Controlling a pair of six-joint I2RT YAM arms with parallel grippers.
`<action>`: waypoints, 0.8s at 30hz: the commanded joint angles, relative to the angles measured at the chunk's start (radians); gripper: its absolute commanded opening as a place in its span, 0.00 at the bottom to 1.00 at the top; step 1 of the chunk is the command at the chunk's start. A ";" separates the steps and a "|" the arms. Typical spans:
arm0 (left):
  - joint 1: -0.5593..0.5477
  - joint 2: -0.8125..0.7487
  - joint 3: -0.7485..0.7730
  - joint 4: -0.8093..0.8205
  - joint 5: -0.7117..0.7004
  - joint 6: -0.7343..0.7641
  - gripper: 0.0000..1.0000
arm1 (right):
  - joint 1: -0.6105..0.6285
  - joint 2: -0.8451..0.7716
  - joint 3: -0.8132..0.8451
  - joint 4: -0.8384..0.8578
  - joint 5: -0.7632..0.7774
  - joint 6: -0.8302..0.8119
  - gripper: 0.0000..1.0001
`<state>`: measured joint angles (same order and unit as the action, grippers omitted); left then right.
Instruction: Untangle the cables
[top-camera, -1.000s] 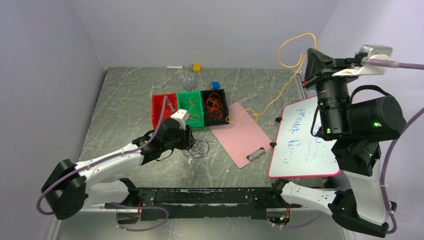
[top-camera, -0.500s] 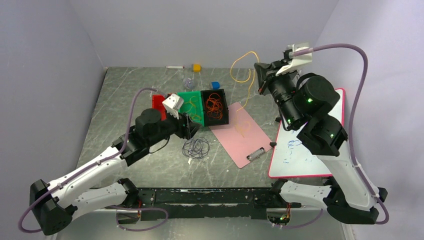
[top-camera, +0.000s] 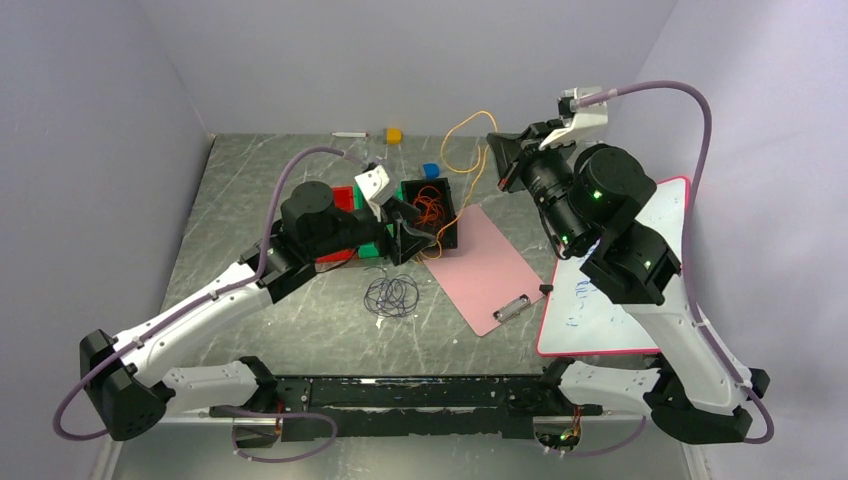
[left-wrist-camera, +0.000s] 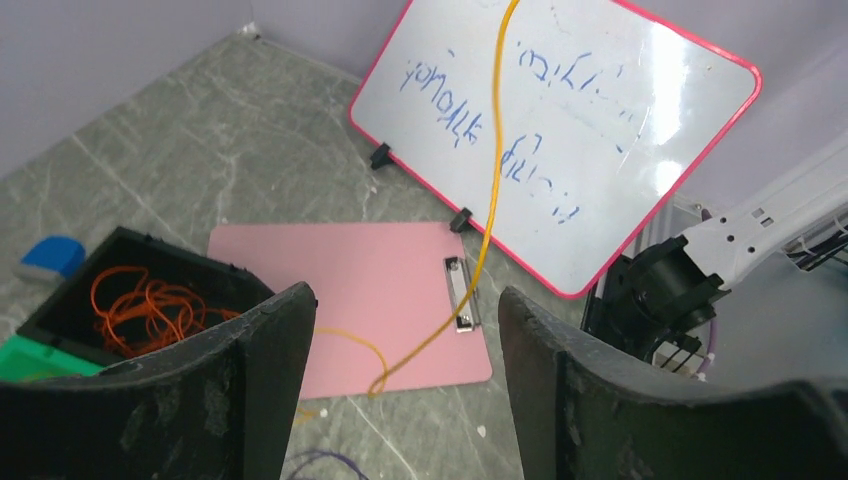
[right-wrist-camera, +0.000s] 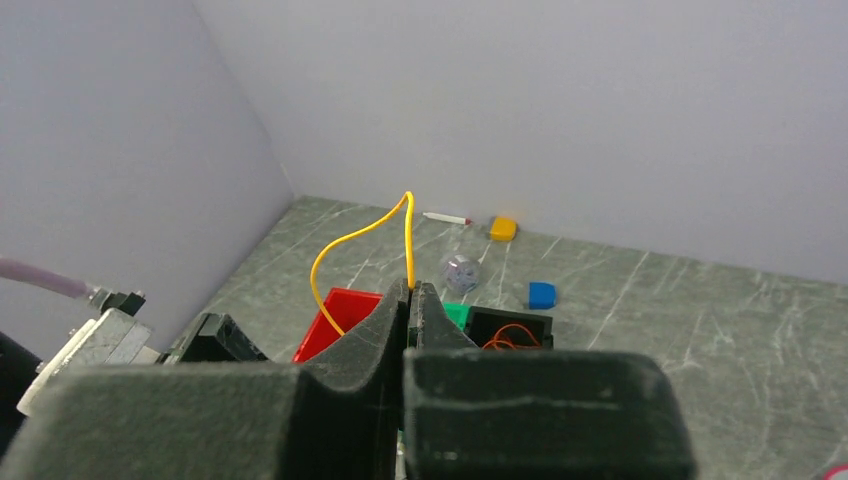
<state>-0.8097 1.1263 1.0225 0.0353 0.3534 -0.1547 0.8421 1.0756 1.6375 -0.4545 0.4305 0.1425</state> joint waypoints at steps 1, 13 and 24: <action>-0.004 0.038 0.083 0.053 0.075 0.071 0.72 | 0.007 0.007 -0.004 0.013 -0.033 0.042 0.00; -0.004 0.105 0.117 0.096 0.179 0.062 0.67 | 0.006 0.007 -0.021 0.021 -0.064 0.075 0.00; -0.005 0.081 0.086 0.111 0.221 0.034 0.68 | 0.006 0.015 -0.026 0.027 -0.064 0.073 0.00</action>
<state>-0.8097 1.2247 1.1046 0.0917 0.5297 -0.1131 0.8429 1.0908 1.6188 -0.4538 0.3733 0.2062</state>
